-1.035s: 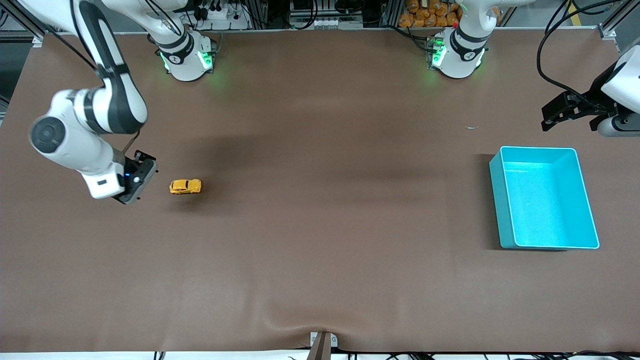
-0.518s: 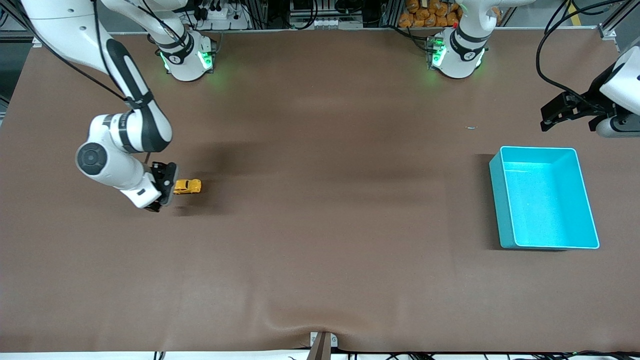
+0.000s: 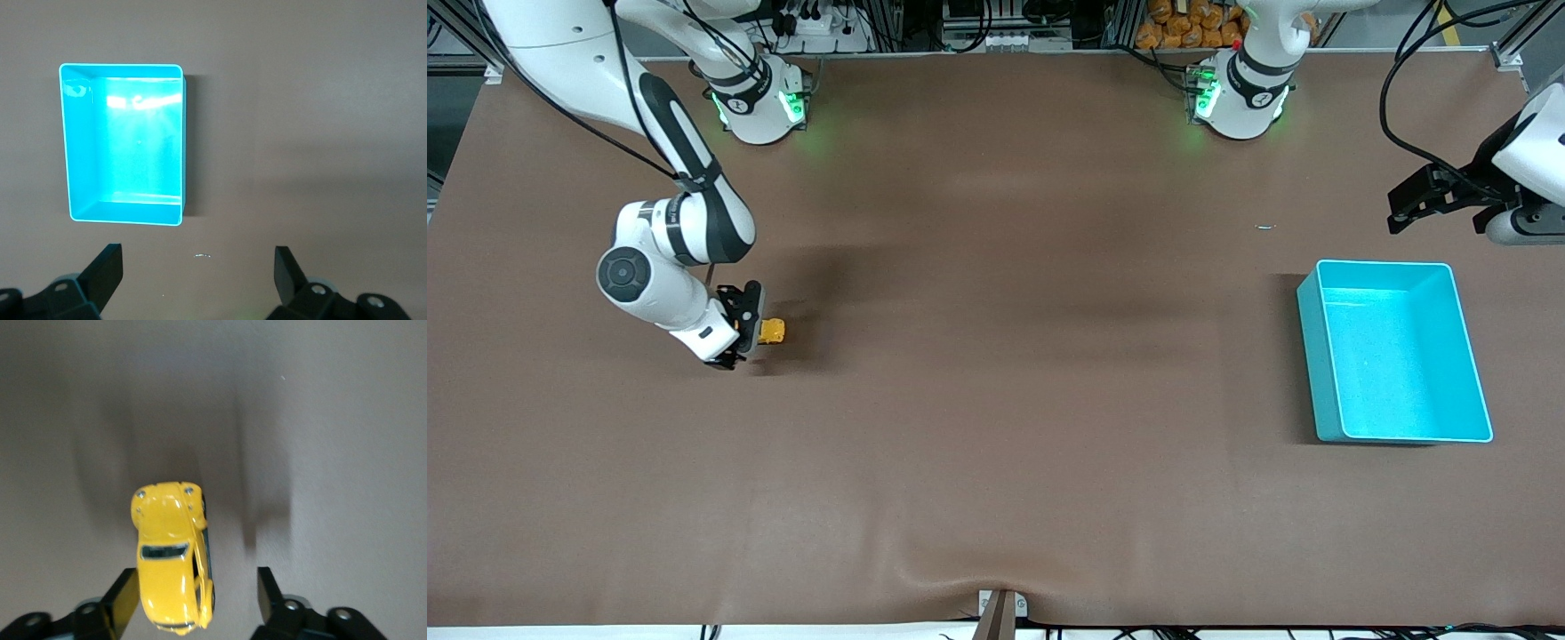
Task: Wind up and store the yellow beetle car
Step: 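Lower the right gripper and grasp the yellow car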
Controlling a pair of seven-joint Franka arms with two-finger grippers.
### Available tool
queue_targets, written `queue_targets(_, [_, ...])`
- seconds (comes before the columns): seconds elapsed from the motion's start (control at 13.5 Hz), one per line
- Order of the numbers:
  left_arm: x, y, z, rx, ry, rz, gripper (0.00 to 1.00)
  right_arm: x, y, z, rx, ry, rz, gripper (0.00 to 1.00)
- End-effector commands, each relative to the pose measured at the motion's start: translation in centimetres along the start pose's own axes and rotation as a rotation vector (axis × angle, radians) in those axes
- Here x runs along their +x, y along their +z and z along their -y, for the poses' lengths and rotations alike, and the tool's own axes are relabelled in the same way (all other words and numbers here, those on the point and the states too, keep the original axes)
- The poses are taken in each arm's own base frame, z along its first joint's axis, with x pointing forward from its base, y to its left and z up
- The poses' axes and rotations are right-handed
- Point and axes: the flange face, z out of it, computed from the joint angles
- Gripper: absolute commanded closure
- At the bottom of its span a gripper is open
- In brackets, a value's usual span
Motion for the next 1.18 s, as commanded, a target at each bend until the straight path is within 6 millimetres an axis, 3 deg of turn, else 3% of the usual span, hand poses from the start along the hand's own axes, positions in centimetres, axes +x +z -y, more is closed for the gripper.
queue_targets(0.0, [0.1, 0.1, -0.1, -0.018, -0.003, 0.0, 0.0, 0.8, 0.1, 0.6, -0.003, -0.039, 0.004, 0.24])
queue_targets(0.3, [0.1, 0.1, -0.1, -0.018, -0.003, 0.0, 0.0, 0.9, 0.5, 1.0, 0.006, -0.043, 0.005, 0.36])
queue_targets(0.52, [0.1, 0.1, -0.1, -0.018, -0.002, 0.0, 0.0, 1.6, 1.2, 1.5, 0.021, -0.059, 0.008, 0.51])
queue_targets(0.89, [0.3, 0.4, -0.2, -0.018, 0.0, 0.005, 0.0, 1.1, 1.8, 1.4, 0.03, -0.05, 0.009, 0.79])
queue_targets(1.11, [0.4, 0.5, -0.3, -0.018, 0.002, 0.006, 0.0, 0.5, 2.1, 1.3, 0.035, -0.037, 0.009, 0.8])
